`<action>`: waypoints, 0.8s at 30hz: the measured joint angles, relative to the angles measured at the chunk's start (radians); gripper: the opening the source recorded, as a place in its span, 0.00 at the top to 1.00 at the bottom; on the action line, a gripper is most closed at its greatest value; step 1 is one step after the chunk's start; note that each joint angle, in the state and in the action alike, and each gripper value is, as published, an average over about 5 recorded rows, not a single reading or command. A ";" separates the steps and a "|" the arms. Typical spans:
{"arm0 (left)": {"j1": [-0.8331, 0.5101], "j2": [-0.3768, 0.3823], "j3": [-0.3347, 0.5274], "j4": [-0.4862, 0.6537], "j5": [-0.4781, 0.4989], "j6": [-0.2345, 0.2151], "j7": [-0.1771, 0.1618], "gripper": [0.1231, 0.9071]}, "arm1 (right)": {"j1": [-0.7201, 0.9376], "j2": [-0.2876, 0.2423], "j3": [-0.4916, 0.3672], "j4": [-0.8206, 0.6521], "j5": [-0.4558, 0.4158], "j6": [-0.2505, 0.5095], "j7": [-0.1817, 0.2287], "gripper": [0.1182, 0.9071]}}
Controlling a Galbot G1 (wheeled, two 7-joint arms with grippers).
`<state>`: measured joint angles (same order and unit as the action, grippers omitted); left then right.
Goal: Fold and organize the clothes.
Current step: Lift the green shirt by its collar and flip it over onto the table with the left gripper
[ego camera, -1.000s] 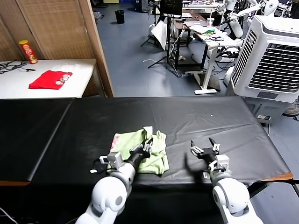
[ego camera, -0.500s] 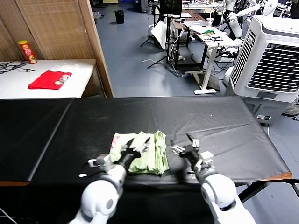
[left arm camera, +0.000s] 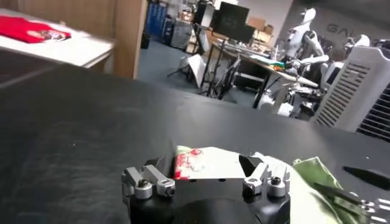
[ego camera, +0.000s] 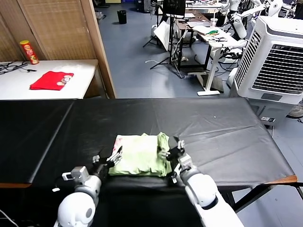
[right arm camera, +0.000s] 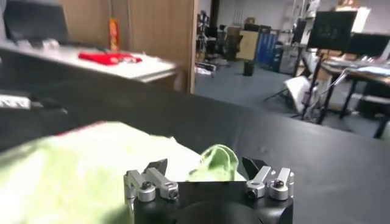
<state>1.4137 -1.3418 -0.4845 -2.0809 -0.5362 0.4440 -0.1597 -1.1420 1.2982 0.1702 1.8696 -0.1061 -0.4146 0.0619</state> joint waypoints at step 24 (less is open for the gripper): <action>-0.039 -0.016 -0.039 0.135 -0.350 -0.018 0.042 0.39 | -0.115 0.025 0.055 0.118 0.015 0.082 0.021 0.14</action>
<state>1.3749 -1.3577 -0.5232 -1.9462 -0.8858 0.4265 -0.1179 -1.2566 1.3234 0.2248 1.9872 -0.0913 -0.3326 0.0831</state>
